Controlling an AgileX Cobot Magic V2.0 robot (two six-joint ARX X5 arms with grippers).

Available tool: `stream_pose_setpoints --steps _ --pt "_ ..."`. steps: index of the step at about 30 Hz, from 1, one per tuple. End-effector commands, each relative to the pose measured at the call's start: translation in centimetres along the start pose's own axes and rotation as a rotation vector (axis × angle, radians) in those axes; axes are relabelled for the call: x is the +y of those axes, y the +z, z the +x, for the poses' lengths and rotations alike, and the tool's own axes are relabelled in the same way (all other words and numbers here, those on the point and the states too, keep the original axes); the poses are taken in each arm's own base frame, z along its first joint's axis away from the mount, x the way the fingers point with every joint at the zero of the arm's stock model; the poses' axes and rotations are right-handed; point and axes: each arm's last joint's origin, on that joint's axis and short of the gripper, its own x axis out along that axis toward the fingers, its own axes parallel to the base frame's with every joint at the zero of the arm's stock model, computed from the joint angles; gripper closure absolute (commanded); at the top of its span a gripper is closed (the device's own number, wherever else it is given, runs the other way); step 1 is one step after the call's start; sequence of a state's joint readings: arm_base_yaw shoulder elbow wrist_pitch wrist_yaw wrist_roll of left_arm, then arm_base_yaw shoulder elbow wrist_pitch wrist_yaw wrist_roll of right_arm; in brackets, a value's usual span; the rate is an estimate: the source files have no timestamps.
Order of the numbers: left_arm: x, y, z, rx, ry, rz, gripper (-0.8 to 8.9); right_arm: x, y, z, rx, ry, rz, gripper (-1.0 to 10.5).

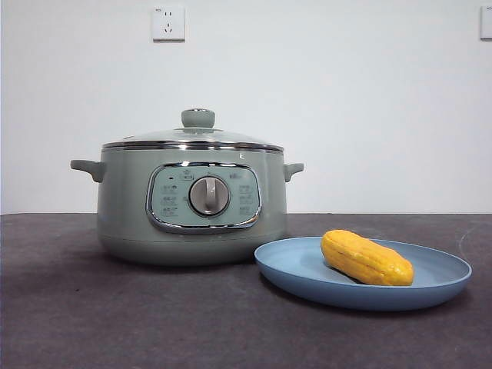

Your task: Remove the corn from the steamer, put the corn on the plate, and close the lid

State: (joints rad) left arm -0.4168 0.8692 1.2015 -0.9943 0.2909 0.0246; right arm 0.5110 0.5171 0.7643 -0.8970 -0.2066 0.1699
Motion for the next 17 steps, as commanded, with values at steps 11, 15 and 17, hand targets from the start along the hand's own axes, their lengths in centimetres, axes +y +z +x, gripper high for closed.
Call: stream_pose_setpoints --steps 11,15,17 --pt "0.4 0.9 0.0 -0.1 0.123 0.028 8.17 0.0 -0.1 0.1 0.001 -0.001 -0.004 9.5" --pt "1.3 2.3 -1.2 -0.296 0.3 0.119 8.17 0.0 -0.1 0.1 0.001 -0.001 -0.004 9.5" --pt "2.0 2.4 -2.0 -0.418 0.359 0.148 8.17 0.0 -0.1 0.1 0.002 -0.002 -0.004 9.5"
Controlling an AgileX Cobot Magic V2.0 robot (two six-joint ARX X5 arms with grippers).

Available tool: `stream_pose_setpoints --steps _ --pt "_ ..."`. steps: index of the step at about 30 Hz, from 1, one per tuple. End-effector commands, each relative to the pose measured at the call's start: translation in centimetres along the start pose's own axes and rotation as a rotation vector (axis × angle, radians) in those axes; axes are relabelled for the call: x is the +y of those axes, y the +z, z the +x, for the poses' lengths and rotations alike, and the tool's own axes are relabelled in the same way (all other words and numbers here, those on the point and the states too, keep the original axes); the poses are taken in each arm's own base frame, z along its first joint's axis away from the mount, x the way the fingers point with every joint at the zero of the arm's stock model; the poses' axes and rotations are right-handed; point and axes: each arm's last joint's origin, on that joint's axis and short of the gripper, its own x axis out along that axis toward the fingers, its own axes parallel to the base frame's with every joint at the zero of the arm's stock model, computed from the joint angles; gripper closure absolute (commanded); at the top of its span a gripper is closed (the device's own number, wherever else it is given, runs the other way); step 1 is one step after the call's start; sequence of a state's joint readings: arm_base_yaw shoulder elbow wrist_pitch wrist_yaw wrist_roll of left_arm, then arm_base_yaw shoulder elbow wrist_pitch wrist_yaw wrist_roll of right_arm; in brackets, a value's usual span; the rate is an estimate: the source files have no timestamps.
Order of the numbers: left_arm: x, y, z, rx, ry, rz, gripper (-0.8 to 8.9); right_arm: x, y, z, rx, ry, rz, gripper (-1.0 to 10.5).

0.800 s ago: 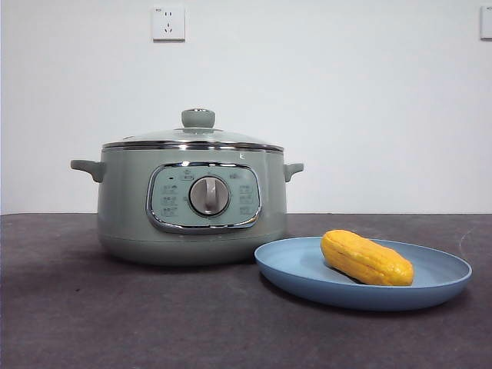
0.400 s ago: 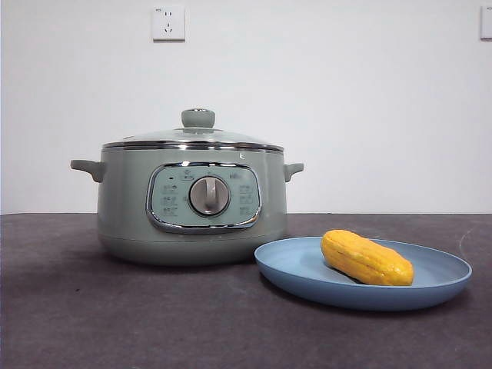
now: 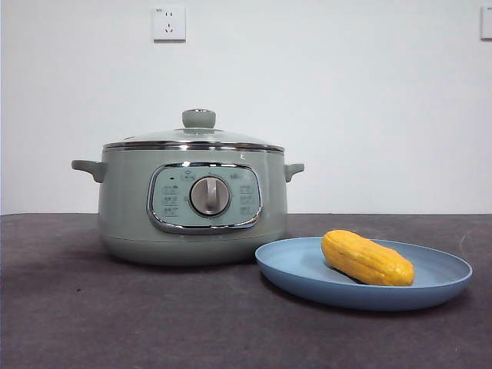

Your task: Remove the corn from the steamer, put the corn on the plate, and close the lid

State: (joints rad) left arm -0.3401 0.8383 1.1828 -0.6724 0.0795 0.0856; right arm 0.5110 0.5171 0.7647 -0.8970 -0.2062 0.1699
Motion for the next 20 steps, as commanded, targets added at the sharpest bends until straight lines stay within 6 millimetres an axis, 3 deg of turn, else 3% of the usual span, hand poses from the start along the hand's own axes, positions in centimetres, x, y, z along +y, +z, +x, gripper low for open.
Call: stream_pose_setpoints --steps 1,4,9,15,20 --pt "1.0 0.0 -0.8 -0.151 0.085 0.062 8.17 0.0 -0.1 0.1 0.002 -0.001 -0.004 9.5" --pt "1.9 -1.7 -1.4 -0.301 0.199 0.066 8.17 0.0 -0.1 0.1 0.002 -0.001 -0.004 9.5" --pt "2.8 -7.3 -1.2 -0.433 0.404 0.063 8.17 0.0 -0.1 0.1 0.002 -0.001 -0.004 9.5" --pt "2.8 -14.8 0.2 -0.351 0.522 0.025 8.17 0.0 -0.1 0.1 0.002 -0.001 -0.004 9.5" --pt "2.4 -19.6 1.3 -0.299 0.528 -0.014 8.17 0.0 -0.1 0.1 0.002 -0.001 -0.004 9.5"
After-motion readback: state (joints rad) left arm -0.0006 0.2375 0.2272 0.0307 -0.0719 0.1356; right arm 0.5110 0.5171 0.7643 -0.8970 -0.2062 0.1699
